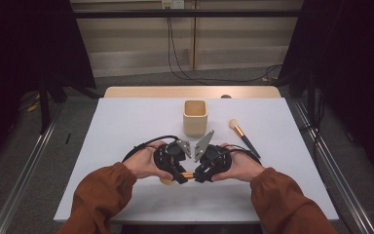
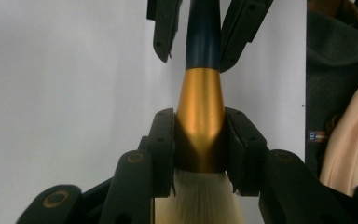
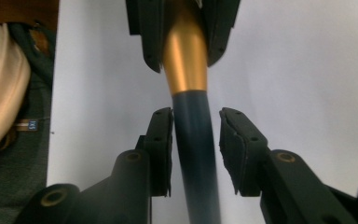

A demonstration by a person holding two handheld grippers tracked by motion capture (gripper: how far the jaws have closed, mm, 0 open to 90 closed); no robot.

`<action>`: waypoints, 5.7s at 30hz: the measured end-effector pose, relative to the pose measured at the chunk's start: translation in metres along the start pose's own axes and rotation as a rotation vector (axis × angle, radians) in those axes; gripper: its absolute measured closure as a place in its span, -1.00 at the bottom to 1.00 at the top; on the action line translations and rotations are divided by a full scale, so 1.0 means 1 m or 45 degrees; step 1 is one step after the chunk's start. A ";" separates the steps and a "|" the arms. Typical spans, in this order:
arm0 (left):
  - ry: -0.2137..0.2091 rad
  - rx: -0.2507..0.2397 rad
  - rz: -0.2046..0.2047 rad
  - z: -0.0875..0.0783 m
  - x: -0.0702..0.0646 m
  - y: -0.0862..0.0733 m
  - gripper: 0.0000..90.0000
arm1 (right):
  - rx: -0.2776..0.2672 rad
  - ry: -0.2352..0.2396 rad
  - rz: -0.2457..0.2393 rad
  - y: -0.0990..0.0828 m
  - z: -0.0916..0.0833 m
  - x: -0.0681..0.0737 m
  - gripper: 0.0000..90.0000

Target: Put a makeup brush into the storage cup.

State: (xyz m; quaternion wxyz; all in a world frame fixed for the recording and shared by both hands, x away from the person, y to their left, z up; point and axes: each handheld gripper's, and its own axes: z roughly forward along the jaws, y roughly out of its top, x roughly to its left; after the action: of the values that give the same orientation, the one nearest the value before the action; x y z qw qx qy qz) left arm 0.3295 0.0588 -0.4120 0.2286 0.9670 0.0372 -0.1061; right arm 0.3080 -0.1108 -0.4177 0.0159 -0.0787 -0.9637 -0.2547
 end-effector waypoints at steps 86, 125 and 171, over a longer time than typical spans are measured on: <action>0.386 -0.605 -0.318 -0.026 -0.015 -0.078 -0.90 | -0.331 -0.237 0.426 -0.055 -0.019 0.001 0.67; 0.411 -0.749 -0.357 -0.022 -0.020 -0.085 -0.90 | -0.764 -0.328 0.477 -0.068 -0.017 0.016 0.67; 0.452 -1.039 -0.299 -0.019 -0.035 -0.065 -0.92 | -1.100 -0.285 0.392 -0.067 -0.025 0.020 0.67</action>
State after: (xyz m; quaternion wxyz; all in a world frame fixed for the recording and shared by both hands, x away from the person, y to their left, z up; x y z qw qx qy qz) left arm 0.2909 0.1249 -0.4155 0.5672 0.7904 0.2238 0.0592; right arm 0.2773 -0.1782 -0.4272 -0.0846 -0.2471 -0.7423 -0.6170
